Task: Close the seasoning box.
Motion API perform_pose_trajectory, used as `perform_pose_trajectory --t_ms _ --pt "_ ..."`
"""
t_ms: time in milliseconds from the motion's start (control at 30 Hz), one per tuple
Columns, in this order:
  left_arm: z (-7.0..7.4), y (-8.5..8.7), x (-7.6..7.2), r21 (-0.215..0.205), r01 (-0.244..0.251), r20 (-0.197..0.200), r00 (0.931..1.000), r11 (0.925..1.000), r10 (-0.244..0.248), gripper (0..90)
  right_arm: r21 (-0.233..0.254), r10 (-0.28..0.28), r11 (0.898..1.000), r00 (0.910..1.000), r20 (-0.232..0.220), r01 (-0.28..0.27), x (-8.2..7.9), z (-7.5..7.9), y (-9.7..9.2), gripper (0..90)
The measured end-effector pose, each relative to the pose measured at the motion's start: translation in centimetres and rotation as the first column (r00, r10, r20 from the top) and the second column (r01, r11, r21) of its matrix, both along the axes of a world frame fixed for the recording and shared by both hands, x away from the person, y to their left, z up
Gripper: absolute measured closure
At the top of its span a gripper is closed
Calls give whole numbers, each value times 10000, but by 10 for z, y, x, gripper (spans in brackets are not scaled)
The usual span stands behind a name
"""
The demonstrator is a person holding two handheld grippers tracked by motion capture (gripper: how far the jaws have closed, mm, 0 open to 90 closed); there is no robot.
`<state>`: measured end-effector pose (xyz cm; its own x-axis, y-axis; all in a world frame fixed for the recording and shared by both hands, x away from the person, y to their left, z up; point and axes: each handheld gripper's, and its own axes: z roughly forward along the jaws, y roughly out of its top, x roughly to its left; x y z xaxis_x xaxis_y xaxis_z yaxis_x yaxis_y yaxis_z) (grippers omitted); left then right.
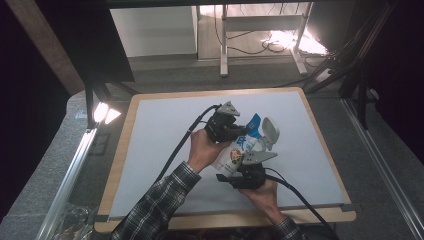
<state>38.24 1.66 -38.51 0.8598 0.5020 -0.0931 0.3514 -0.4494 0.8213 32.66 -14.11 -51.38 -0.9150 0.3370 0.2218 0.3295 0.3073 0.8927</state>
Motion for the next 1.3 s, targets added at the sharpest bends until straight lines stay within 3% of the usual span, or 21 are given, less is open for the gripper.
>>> perform_pose_trajectory --t_ms 300,900,1300 --pt "3 -3 1 40 37 23 10000 10000 -37 900 294 181 9994 9998 -30 -180 0 2 -1 587" --pt "0 -11 11 312 72 -201 9998 9995 -66 900 359 391 9986 9992 -17 -390 -1 6 0 588" --pt "-1 -14 13 249 28 -271 9996 9997 -21 900 446 440 9980 9990 1 -439 -1 8 0 588"
